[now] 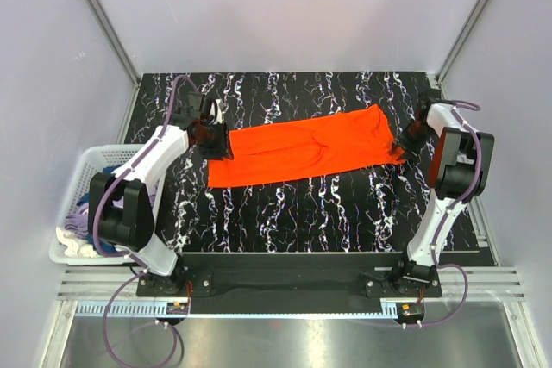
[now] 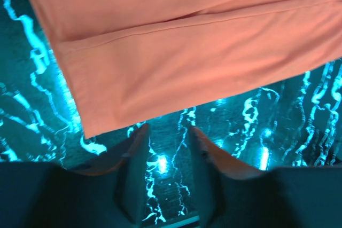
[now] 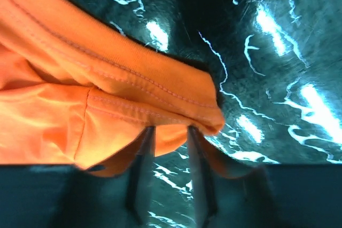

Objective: Fold and stack the t-shirts
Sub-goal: Fold the tshirt

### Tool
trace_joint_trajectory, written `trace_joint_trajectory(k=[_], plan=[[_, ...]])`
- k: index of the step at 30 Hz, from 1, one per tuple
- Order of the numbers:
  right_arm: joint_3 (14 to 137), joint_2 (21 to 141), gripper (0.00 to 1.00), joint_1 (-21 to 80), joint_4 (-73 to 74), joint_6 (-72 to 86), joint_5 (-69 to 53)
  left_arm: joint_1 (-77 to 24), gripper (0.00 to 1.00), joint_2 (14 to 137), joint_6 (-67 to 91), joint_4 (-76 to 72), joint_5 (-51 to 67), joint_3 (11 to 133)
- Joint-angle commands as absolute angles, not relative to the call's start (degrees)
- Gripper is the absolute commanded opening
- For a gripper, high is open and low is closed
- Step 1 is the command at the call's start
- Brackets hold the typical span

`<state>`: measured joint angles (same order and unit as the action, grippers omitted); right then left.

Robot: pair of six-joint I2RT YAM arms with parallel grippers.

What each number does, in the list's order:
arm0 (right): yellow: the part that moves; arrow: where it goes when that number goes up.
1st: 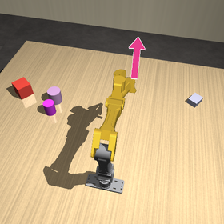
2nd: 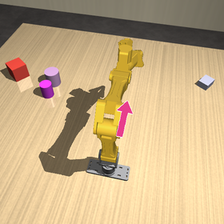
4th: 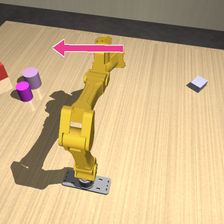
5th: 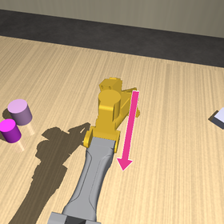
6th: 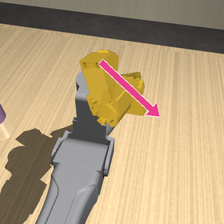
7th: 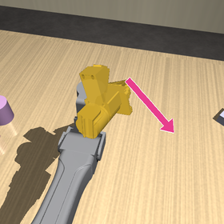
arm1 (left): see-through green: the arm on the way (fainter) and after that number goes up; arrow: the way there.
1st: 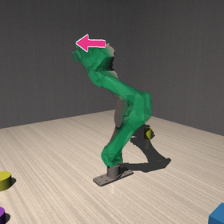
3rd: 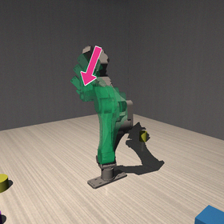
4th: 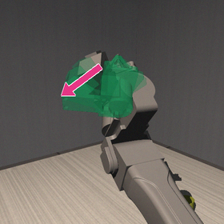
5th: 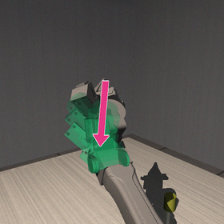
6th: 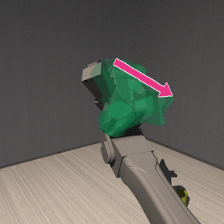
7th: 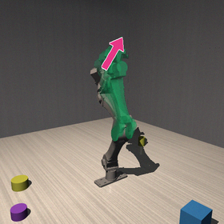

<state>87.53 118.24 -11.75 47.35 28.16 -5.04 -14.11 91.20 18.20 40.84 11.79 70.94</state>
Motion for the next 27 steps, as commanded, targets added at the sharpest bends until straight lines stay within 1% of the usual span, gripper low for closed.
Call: trace_joint_trajectory(k=[1,3,6,7,10,14,17,18,22,27], plan=[[90.2,112.2,0.48,-8.7,48.7,24.3,-1.4,-13.8,0.45,89.3,16.8,42.2,7.2,73.9],[90.8,109.5,0.61,-6.1,48.9,24.8,-3.2,-13.9,0.48,89.5,15.8,41.7,7.0,73.8],[91.8,107.8,0.67,-4.7,49.4,27.3,-6.6,-14.0,0.52,90.1,15.0,40.0,5.4,73.6],[91.8,107.5,0.73,-3.9,49.2,27.9,-8.9,-14.0,0.52,90.6,14.9,39.6,5.3,73.6],[92.2,108.1,0.73,-2.6,48.8,30.8,-11.2,-14.0,0.47,93.0,15.9,38.8,4.4,73.6],[95.0,113.1,0.68,-1.1,51.3,40.5,-9.7,-14.0,0.4,95.0,20.1,38.2,3.0,71.6],[96.4,115.1,0.68,-0.3,50.7,44.2,-7.8,-14.4,0.4,95.0,24.5,37.4,0.7,67.4],[96.9,115.7,0.68,2.1,50.5,44.8,-6.2,-14.6,0.4,94.7,25.2,35.7,0.4,66.3],[99.1,118.0,0.69,3.7,48.9,47.9,-4.5,-15.6,0.41,95.1,25.7,33.0,-1.9,61.5],[104.7,123.0,0.7,5.2,50.6,46.9,-1.5,-15.6,0.43,99.2,25.8,31.8,-2.0,61.3]])
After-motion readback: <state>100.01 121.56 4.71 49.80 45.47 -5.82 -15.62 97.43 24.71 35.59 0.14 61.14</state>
